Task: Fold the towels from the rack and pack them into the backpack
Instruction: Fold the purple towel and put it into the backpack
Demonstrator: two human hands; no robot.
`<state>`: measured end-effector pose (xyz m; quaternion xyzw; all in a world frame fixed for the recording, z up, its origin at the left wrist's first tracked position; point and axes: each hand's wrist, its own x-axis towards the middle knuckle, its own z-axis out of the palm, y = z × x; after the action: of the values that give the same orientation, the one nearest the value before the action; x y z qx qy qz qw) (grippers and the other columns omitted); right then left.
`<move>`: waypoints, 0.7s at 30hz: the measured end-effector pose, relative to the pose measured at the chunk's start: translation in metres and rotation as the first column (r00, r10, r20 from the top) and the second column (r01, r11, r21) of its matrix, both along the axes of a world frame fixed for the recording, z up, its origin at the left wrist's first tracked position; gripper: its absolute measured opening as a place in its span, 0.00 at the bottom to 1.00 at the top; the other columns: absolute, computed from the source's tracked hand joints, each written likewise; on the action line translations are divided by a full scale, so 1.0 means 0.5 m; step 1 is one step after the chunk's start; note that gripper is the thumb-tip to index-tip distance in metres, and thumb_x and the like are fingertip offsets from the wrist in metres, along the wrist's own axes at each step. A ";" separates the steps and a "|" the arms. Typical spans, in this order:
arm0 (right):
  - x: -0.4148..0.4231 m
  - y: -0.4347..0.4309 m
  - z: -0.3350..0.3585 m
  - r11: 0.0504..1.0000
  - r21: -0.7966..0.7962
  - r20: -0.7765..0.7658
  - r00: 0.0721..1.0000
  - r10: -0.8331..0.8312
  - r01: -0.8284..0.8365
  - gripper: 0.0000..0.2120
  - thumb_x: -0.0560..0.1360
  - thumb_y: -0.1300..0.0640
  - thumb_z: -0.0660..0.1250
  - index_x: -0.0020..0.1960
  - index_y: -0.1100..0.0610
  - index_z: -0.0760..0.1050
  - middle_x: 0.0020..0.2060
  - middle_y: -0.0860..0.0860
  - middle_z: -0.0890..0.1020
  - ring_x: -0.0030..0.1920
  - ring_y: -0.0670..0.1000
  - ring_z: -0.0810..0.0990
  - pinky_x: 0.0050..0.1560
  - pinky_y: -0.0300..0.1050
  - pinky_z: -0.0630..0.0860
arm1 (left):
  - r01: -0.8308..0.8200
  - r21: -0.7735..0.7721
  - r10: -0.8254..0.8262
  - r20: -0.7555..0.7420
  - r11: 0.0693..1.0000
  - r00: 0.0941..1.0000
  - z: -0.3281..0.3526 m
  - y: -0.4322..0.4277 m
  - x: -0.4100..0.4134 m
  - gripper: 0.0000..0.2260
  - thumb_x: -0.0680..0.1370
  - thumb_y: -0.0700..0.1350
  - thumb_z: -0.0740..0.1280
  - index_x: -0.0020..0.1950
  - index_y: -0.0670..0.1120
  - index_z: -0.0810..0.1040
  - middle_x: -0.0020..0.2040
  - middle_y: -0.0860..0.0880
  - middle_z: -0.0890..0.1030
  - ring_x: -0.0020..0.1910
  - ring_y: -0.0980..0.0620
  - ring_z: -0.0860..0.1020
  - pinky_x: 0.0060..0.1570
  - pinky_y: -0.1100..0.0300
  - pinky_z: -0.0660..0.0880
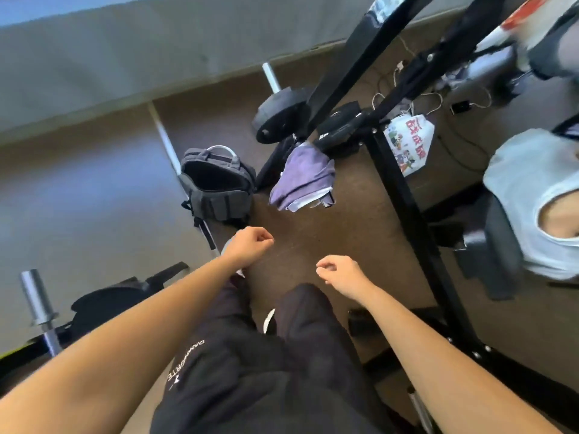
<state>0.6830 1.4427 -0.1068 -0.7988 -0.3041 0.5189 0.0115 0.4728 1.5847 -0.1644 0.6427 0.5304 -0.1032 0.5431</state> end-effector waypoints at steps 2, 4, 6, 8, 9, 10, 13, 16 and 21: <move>0.019 0.070 -0.015 1.000 0.000 0.008 1.000 0.000 0.000 0.10 0.80 0.53 0.68 0.59 0.52 0.81 0.52 0.50 0.84 0.54 0.52 0.83 0.60 0.51 0.79 | 0.024 -0.023 -0.024 0.007 0.999 1.000 -0.031 0.067 0.040 0.05 0.75 0.52 0.67 0.43 0.59 0.82 0.43 0.57 0.84 0.47 0.52 0.83 0.50 0.56 0.78; 0.045 0.140 -0.034 1.000 0.026 0.023 1.000 -0.008 0.008 0.11 0.80 0.52 0.68 0.60 0.53 0.81 0.53 0.51 0.84 0.54 0.51 0.83 0.59 0.50 0.79 | 0.006 -0.016 -0.006 0.020 1.000 1.000 -0.057 0.123 0.084 0.05 0.77 0.49 0.67 0.47 0.57 0.83 0.45 0.53 0.84 0.47 0.50 0.82 0.49 0.57 0.77; 0.077 0.207 -0.068 0.998 0.069 0.037 0.999 -0.019 0.016 0.13 0.79 0.53 0.68 0.63 0.54 0.80 0.55 0.52 0.84 0.55 0.51 0.82 0.56 0.46 0.77 | -0.033 -0.017 0.033 0.029 0.999 0.999 -0.091 0.168 0.128 0.06 0.78 0.49 0.68 0.50 0.53 0.84 0.45 0.52 0.84 0.47 0.49 0.81 0.50 0.56 0.77; 0.111 0.273 -0.117 0.995 0.103 0.078 0.997 -0.008 0.000 0.16 0.79 0.55 0.69 0.67 0.56 0.77 0.59 0.53 0.81 0.58 0.51 0.80 0.54 0.42 0.73 | -0.074 -0.007 0.075 0.024 0.997 0.997 -0.134 0.208 0.166 0.07 0.78 0.49 0.68 0.51 0.50 0.85 0.45 0.50 0.83 0.47 0.47 0.81 0.50 0.54 0.77; 0.127 0.303 -0.146 0.991 0.135 0.113 0.994 0.003 -0.018 0.19 0.79 0.56 0.69 0.69 0.56 0.75 0.61 0.53 0.79 0.60 0.51 0.78 0.56 0.42 0.73 | -0.104 -0.005 0.104 0.019 0.995 0.994 -0.157 0.224 0.182 0.08 0.78 0.48 0.68 0.52 0.49 0.84 0.46 0.49 0.83 0.49 0.45 0.81 0.51 0.54 0.78; 0.142 0.331 -0.176 0.983 0.176 0.161 0.987 0.026 -0.054 0.22 0.78 0.56 0.70 0.71 0.55 0.72 0.64 0.53 0.76 0.62 0.52 0.77 0.59 0.43 0.74 | -0.136 -0.007 0.136 0.017 0.991 0.991 -0.180 0.237 0.196 0.09 0.78 0.48 0.67 0.55 0.49 0.84 0.49 0.48 0.84 0.50 0.45 0.82 0.51 0.54 0.77; 0.182 0.394 -0.254 0.959 0.238 0.320 0.944 0.075 -0.157 0.30 0.78 0.57 0.71 0.77 0.51 0.64 0.75 0.52 0.65 0.70 0.53 0.71 0.66 0.49 0.75 | -0.185 -0.037 0.187 0.061 0.982 0.980 -0.237 0.264 0.242 0.16 0.78 0.45 0.67 0.67 0.47 0.78 0.61 0.46 0.82 0.59 0.45 0.80 0.58 0.53 0.75; 0.205 0.446 -0.298 0.954 0.229 0.387 0.917 0.094 -0.195 0.32 0.79 0.54 0.69 0.79 0.47 0.60 0.76 0.51 0.64 0.71 0.56 0.71 0.65 0.53 0.75 | -0.289 -0.128 0.302 0.100 0.949 0.948 -0.275 0.292 0.286 0.31 0.78 0.44 0.70 0.79 0.43 0.63 0.75 0.42 0.71 0.72 0.42 0.72 0.69 0.50 0.70; 0.226 0.478 -0.326 0.944 0.202 0.436 0.887 0.150 -0.260 0.14 0.78 0.54 0.70 0.62 0.51 0.72 0.59 0.53 0.74 0.53 0.57 0.79 0.55 0.53 0.80 | -0.228 -0.223 0.241 0.033 0.948 0.970 -0.306 0.321 0.320 0.16 0.78 0.53 0.71 0.63 0.51 0.75 0.59 0.49 0.81 0.62 0.44 0.79 0.69 0.41 0.71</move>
<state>0.7962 1.6817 -0.2700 -0.8455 -0.4470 0.2921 -0.0061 0.6327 1.7451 -0.3176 0.5145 0.5721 -0.0760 0.6342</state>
